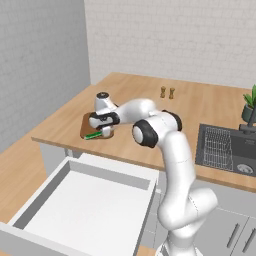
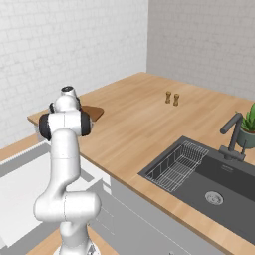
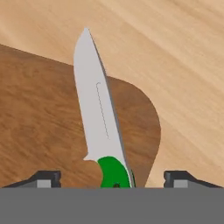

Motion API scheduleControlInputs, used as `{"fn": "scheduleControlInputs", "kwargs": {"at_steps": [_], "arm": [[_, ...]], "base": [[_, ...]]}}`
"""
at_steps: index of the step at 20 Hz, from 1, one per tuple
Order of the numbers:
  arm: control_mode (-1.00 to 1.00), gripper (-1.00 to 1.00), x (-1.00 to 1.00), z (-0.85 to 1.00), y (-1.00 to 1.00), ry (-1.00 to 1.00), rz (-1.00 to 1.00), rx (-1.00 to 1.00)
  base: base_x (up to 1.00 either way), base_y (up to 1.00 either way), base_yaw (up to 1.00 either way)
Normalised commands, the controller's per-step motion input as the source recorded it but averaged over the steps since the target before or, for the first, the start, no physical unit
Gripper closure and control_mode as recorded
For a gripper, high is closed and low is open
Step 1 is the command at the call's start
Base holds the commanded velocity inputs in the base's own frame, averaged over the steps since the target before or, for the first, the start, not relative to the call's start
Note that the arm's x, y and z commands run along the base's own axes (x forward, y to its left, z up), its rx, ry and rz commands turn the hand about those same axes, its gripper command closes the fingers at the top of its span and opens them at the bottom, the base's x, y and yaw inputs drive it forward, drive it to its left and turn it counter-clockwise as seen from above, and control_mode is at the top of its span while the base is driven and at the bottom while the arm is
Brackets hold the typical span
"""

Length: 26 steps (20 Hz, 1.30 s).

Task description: Pick up the knife from the drawer and place it on the cutting board. Then place the meat from the plate to the cutting board.

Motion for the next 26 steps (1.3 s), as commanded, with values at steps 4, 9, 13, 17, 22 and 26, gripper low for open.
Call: {"fn": "scheduleControlInputs", "kwargs": {"at_steps": [4, 9, 13, 17, 22, 26], "arm": [[-1.00, -1.00, -0.53, 0.11, 0.00, -0.30, 0.00, 0.00], [-1.00, -1.00, -0.97, 0.33, -0.09, -0.27, 0.00, 0.01], [-1.00, -1.00, -0.89, 0.76, -0.53, -0.16, -0.02, 0.03], [-1.00, -1.00, -0.71, 0.77, -0.71, -0.07, -0.03, 0.00], [-1.00, -1.00, -0.91, 0.56, -0.62, -0.08, 0.00, 0.00], [-1.00, -1.00, -0.77, 0.74, -0.59, -0.05, 0.00, 0.00]], "base": [[0.00, 0.00, 0.00], [0.00, 0.00, 0.00], [0.00, 0.00, 0.00], [0.00, 0.00, 0.00], [0.00, 0.00, 0.00], [0.00, 0.00, 0.00]]}}
